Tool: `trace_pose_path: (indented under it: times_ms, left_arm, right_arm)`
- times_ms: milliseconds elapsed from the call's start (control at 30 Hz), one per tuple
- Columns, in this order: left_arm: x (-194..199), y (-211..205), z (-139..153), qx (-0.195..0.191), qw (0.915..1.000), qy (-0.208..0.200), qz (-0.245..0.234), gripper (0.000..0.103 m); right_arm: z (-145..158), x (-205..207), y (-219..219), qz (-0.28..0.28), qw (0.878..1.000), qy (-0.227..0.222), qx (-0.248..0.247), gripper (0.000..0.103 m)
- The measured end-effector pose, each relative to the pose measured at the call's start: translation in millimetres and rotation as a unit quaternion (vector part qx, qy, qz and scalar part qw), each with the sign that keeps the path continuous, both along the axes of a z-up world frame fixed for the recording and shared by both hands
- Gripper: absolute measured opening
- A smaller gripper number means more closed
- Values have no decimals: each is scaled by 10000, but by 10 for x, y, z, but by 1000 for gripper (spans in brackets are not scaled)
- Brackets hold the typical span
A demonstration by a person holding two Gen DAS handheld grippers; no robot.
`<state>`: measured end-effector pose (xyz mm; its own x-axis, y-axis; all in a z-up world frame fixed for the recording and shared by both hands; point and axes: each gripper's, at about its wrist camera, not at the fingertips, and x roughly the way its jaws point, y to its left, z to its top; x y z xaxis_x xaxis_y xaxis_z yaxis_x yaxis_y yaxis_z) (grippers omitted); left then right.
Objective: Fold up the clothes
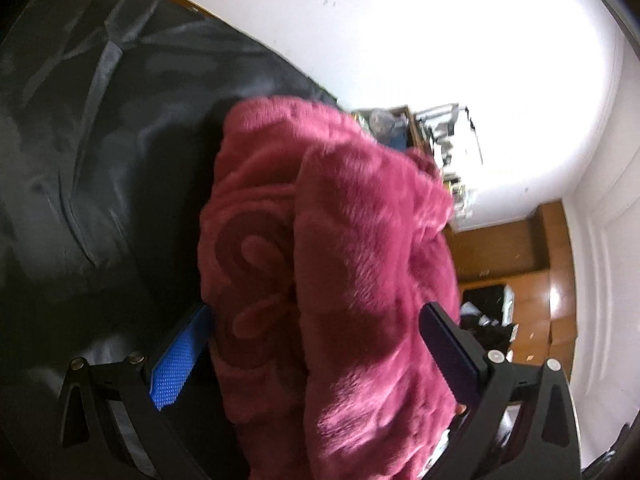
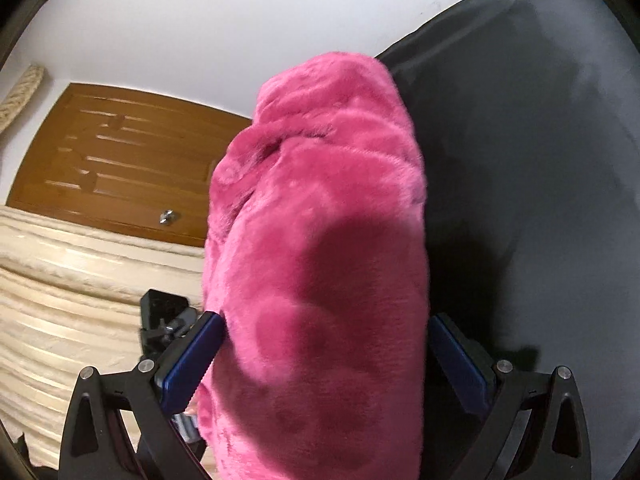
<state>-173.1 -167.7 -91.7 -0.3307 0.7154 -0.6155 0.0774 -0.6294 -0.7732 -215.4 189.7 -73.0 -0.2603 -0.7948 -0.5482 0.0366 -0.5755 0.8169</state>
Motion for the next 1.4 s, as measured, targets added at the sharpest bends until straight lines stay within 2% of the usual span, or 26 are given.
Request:
trace_pose_path:
  times_ms: [167,467,567,733,867,1033,1133,1400]
  left_arm:
    - [19,22,-125,33,9999,-104,-14,103]
    - [-90,88,-106,115,9993,-150,-332,103]
    - [-142,163,-125,298,9983,-229,-437,103]
    - [-177,255,-94,233,9979,-191,-576,103]
    - [-180,271,-98,273,9978,-224,-567,99]
    - [-135,286,-71,367,9977,-219,-519,85]
    - [-103,328,15,312,9980,-132,-538,84]
    - [19,660,371,395,9962,149,-757,83]
  right_arm:
    - [46,-24,-84,153,9998,65,147,103]
    - [-74,-76,-153,220,9997,-117,44,103]
    - [-77,-113,-184,289,9995,-138,58,103]
    - [-124,-170,-273,397,9989,-249,26,103]
    - [-69,-193,-378,511,9982,-145,282,103]
    - [35,-147,-437,360,9983,-43,447,81]
    - [138,-92,-451,243,9982,73,535,74]
    - [624,137,-416,7,9943,620,869,70]
